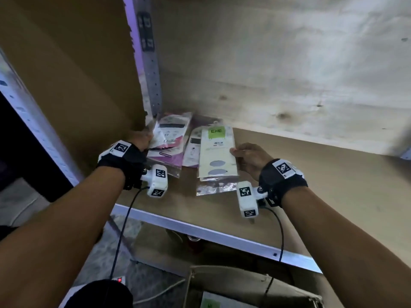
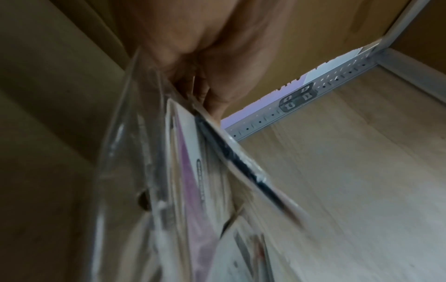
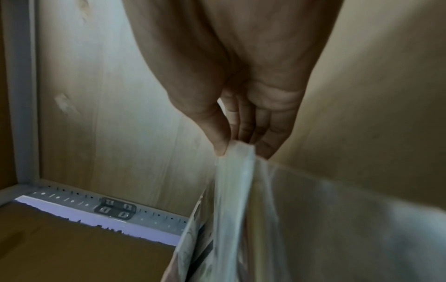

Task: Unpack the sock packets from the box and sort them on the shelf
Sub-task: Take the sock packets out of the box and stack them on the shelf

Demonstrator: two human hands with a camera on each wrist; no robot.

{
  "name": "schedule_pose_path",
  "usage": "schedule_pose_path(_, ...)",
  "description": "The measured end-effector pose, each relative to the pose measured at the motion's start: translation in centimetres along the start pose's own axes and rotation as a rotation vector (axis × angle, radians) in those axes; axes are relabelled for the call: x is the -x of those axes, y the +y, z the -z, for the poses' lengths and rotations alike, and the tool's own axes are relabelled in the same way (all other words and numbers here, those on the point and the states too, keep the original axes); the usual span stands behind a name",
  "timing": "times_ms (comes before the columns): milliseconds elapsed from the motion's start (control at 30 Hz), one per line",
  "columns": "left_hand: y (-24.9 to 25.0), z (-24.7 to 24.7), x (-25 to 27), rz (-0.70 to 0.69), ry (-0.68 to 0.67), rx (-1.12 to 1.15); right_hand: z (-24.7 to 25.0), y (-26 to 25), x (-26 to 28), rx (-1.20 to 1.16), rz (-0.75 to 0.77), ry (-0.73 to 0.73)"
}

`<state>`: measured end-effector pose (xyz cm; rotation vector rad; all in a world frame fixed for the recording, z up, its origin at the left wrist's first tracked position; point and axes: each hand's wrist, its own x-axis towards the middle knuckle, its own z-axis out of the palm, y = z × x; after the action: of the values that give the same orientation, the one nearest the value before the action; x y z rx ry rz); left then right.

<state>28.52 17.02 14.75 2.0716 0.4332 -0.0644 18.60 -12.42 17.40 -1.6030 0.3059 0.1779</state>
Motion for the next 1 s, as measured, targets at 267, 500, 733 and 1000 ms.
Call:
schedule_pose_path(267,-0.4,-0.4,-2.9,-0.081,0.039,0.052,-3.5,-1.8,-5.2,0.126,0.030,0.160)
schedule_pose_path(500,-0.1,0.4,-2.1,-0.059,0.047,-0.087,-4.7,-1.6,-4.5,0.114,0.015,0.187)
schedule_pose_path(733,2.4,2.1,4.0,-0.278,0.155,-0.163,-2.1,-2.9,1.8,0.205,0.032,0.128)
schedule_pose_path(1000,4.0,-0.7,15.4,-0.514,0.016,0.068,1.4,-0.4,13.4,0.241,0.011,0.000)
